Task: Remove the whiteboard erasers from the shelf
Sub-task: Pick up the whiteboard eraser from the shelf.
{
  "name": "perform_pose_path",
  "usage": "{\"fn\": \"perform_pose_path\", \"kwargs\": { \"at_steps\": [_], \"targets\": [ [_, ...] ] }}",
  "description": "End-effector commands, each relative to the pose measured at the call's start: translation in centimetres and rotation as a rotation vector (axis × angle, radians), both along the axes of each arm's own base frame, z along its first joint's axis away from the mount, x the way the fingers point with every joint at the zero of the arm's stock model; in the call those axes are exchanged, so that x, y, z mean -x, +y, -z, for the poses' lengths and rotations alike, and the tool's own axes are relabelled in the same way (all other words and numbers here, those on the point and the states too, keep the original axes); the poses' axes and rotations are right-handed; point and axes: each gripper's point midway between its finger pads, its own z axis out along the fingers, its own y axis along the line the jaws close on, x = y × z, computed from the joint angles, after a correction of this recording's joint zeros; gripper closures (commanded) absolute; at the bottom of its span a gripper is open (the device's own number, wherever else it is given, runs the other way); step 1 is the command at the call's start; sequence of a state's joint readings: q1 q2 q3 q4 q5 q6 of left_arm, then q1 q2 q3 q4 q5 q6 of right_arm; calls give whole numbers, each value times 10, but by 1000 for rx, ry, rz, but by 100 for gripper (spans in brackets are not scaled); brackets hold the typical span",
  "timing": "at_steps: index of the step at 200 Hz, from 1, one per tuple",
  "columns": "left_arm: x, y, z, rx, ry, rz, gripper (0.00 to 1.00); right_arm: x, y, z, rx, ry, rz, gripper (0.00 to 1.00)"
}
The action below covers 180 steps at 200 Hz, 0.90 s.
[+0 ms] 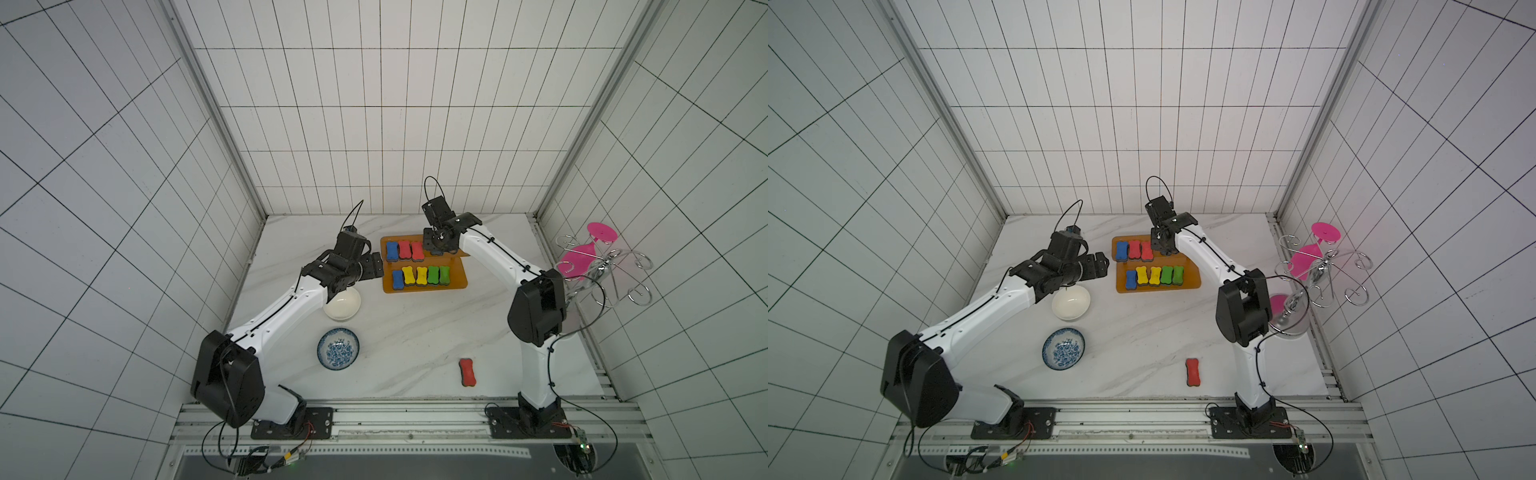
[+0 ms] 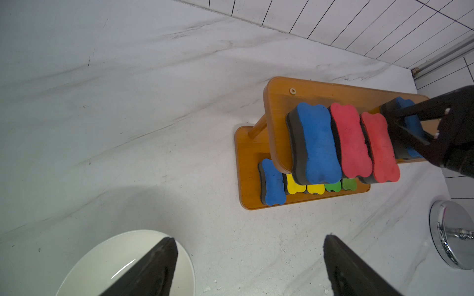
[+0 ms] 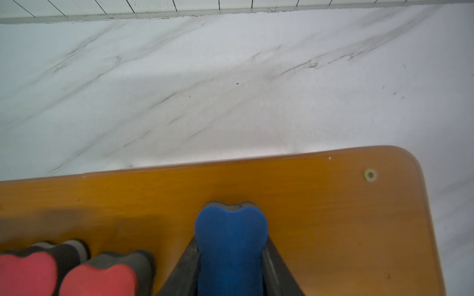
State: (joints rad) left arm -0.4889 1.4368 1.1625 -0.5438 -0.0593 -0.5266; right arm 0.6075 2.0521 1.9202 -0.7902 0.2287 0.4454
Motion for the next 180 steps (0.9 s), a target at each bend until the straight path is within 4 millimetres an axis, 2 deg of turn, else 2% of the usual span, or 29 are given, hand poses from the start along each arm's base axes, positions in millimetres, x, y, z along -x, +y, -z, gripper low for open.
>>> {"fn": "perform_pose_path", "kwargs": {
  "at_steps": [1, 30, 68, 102, 145, 180],
  "targets": [
    [-1, 6, -2, -16, -1, -15, 7, 5, -8, 30, 29, 75, 3, 78],
    [1, 7, -5, -17, -8, -8, 8, 8, -7, 19, 5, 61, 2, 91],
    [5, 6, -10, -4, -13, -1, 8, 12, -6, -6, -41, 18, 5, 94],
    [9, 7, -13, 7, -10, 4, 8, 25, -3, -28, -66, -15, -6, 96],
    [20, 9, -13, 16, 7, 13, 8, 59, -7, -39, -71, -35, -14, 96],
    [28, 11, -12, 22, 3, 19, 8, 101, -7, -34, -66, -32, -31, 96]
  ]
}}
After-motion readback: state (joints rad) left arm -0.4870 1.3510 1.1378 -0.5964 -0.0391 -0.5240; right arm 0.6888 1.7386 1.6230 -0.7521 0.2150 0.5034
